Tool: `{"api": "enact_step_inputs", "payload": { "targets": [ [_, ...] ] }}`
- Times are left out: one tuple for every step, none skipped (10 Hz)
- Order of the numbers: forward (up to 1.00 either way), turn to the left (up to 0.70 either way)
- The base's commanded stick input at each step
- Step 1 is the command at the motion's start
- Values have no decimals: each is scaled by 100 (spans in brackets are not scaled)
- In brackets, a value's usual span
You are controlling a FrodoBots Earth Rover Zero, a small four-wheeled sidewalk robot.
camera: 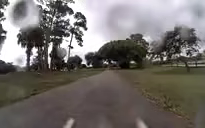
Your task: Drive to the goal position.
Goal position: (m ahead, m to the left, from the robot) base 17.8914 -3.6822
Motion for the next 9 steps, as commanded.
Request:
{"api": "enact_step_inputs", "payload": {
  "targets": [
    [100,0],
    [100,0],
    [100,0],
    [100,0],
    [100,0],
    [100,0],
    [100,0],
    [100,0],
    [100,0]
  ]
}}
